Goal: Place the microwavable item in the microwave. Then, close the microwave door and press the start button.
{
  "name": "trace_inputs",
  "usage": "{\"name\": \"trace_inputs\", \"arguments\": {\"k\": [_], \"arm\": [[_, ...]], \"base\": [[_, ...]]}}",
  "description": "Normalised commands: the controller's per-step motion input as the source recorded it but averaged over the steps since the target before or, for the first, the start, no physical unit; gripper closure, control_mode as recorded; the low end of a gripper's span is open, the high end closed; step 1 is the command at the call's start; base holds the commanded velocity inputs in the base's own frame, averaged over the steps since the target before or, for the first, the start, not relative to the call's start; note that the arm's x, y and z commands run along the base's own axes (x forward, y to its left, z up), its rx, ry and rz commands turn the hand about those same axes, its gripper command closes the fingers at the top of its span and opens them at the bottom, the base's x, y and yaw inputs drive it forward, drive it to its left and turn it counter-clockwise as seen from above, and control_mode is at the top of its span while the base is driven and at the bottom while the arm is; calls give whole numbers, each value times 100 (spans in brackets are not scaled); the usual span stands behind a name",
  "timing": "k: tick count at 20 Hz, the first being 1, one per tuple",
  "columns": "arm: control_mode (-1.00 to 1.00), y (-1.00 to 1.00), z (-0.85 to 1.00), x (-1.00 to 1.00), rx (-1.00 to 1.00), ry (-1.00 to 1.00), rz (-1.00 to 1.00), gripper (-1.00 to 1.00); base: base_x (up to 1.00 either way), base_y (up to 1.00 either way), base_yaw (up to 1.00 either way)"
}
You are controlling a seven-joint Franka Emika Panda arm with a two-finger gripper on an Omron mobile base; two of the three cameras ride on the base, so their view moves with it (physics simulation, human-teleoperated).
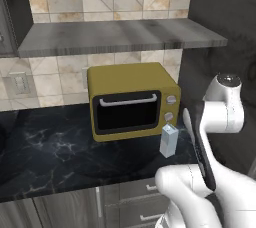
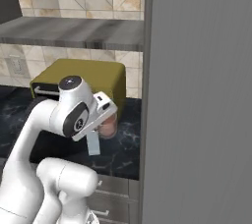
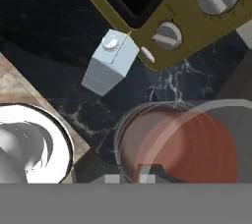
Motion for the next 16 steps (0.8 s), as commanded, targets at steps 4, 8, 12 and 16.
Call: {"name": "trace_inputs", "arguments": {"k": [4, 8, 12, 16], "arm": [[-100, 19, 100, -89, 0, -14, 0, 100], [-100, 24, 68, -68, 0, -5, 0, 100], [-100, 22, 5, -21, 0, 0, 0, 100], [-100, 32, 0, 0, -1, 3, 2, 100]], "base": [[0, 0, 0], [0, 0, 0], [0, 0, 0], [0, 0, 0]]}}
